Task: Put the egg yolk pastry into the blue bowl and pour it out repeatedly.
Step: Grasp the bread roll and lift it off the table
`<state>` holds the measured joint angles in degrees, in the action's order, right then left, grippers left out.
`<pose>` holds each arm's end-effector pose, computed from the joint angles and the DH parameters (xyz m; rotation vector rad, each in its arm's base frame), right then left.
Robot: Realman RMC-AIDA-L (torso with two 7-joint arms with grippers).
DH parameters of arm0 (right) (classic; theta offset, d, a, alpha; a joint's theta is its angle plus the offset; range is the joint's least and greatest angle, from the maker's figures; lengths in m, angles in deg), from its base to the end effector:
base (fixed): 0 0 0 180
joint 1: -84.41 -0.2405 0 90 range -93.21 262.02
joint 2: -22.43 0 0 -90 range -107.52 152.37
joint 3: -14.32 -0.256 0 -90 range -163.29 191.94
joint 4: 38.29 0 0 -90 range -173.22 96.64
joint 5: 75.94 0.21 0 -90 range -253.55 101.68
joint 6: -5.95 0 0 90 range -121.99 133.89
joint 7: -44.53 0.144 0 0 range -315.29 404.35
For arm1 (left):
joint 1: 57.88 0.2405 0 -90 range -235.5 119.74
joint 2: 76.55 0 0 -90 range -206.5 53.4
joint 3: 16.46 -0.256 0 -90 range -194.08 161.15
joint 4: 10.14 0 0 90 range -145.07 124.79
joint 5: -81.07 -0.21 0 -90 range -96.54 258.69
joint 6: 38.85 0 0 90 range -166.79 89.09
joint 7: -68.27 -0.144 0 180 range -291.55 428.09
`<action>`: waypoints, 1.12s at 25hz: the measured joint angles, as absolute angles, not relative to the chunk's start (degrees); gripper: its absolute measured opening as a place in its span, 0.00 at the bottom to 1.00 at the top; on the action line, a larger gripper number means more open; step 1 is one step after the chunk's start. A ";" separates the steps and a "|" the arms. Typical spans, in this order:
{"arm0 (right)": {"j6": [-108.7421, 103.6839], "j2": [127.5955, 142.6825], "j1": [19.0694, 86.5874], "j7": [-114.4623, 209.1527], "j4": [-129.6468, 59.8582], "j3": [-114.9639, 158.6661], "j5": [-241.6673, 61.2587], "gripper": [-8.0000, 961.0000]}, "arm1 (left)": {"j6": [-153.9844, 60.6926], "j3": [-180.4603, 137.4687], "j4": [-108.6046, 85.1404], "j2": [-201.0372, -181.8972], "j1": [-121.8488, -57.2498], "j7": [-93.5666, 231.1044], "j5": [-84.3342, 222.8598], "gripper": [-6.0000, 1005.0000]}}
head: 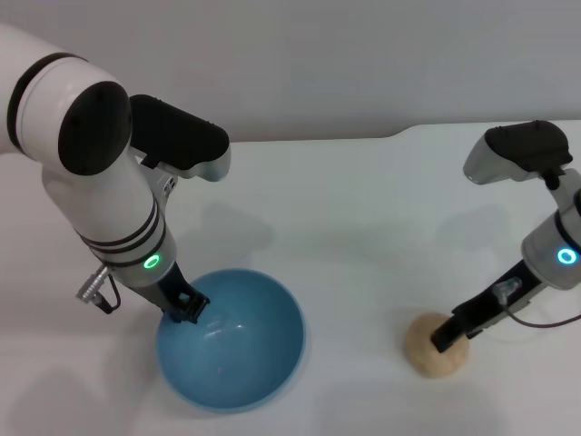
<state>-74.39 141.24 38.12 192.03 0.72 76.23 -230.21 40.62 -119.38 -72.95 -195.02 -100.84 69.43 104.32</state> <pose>0.2517 0.3666 -0.0372 -2.4349 1.5091 -0.5523 -0.1862 0.3571 -0.0657 -2.2352 -1.1337 0.7727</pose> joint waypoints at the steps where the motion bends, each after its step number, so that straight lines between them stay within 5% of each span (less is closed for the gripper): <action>1: -73.42 141.24 38.09 191.83 0.15 76.45 -229.41 0.51 | 40.61 -119.38 -72.95 -195.02 -100.87 69.38 104.32 0.02; 22: -70.58 141.26 38.60 186.77 -0.92 79.17 -225.08 0.50 | 40.92 -119.38 -72.99 -195.03 -101.28 68.90 104.27 0.02; 25: -70.77 141.26 38.72 186.65 -0.83 79.19 -225.09 0.36 | 40.94 -119.38 -72.97 -194.99 -101.30 68.89 104.27 0.02; 28: -70.98 141.23 38.93 186.39 -0.62 79.35 -225.15 0.33 | 40.94 -119.38 -72.97 -194.98 -101.30 68.88 104.27 0.01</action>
